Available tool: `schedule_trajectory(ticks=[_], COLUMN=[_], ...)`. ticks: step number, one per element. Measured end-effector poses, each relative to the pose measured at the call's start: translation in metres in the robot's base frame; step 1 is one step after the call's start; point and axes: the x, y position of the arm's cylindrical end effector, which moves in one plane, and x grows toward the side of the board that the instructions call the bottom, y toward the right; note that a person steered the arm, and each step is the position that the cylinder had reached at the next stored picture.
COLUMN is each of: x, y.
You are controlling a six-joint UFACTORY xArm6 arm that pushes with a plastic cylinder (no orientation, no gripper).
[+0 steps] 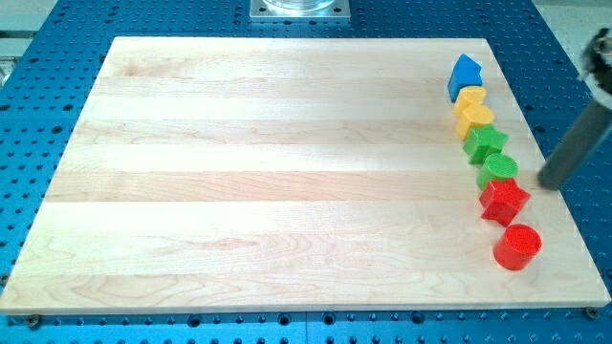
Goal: Put the red star diagonally top left to the blue triangle
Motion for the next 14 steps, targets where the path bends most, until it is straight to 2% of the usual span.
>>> schedule_trajectory(ticks=[1, 3, 5, 7, 8, 10, 11, 12, 13, 14], x=[-0.001, 0.042, 0.043, 0.064, 0.033, -0.057, -0.117, -0.197, -0.235, -0.241], y=[0.010, -0.007, -0.078, -0.110, -0.140, -0.155, -0.187, -0.201, -0.192, -0.131])
